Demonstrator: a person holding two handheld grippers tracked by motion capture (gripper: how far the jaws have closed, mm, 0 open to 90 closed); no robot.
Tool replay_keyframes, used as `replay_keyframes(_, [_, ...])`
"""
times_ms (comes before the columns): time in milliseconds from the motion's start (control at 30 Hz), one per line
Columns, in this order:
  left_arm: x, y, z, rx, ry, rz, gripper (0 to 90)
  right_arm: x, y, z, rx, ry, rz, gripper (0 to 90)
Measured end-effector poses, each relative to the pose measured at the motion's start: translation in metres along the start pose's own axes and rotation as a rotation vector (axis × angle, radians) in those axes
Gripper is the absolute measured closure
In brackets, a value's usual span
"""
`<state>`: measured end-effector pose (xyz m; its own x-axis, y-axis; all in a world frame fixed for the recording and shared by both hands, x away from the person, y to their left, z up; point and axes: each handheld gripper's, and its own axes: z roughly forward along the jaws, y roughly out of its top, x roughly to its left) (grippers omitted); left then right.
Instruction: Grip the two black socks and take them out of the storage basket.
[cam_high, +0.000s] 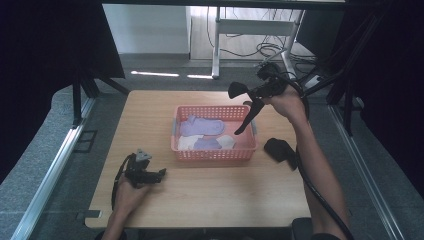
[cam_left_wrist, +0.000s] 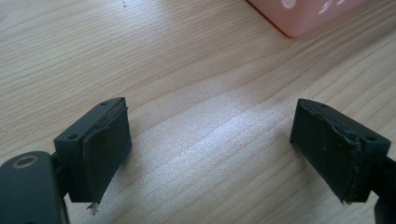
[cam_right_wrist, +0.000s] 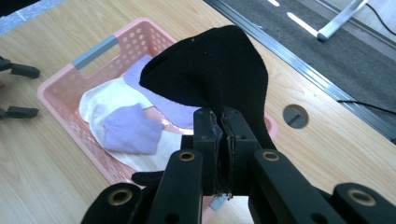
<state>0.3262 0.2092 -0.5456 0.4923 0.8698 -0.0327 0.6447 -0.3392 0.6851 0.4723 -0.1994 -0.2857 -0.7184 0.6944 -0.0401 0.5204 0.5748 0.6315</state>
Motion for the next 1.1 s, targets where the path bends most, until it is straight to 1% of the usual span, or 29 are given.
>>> replay_keyframes(133, [0.000, 0.000, 0.000, 0.001, 0.000, 0.000, 12.0, -0.008, -0.007, -0.008, -0.003, -0.017, 0.006, 85.7])
replay_keyframes(300, [0.000, 0.000, 0.000, 0.001, 0.001, 0.000, 12.0, -0.018, -0.017, -0.018, -0.009, -0.037, 0.027, 85.7])
replay_keyframes(500, [0.000, 0.000, 0.000, 0.001, 0.001, 0.004, 12.0, -0.031, -0.033, -0.032, -0.010, -0.068, 0.060, 85.7])
replay_keyframes(567, [0.000, 0.000, 0.000, 0.001, 0.001, 0.004, 12.0, -0.036, -0.039, -0.036, -0.006, -0.081, 0.078, 85.7])
replay_keyframes(700, [0.000, 0.000, 0.000, 0.003, 0.001, 0.004, 12.0, -0.045, -0.051, -0.042, 0.000, -0.101, 0.104, 85.6])
replay_keyframes(900, [0.000, 0.000, 0.000, 0.002, 0.003, 0.004, 12.0, -0.059, -0.070, -0.042, 0.020, -0.139, 0.142, 85.5])
replay_keyframes(1100, [0.000, 0.000, 0.000, 0.001, 0.003, 0.004, 12.0, -0.070, -0.089, -0.033, 0.043, -0.159, 0.178, 85.3])
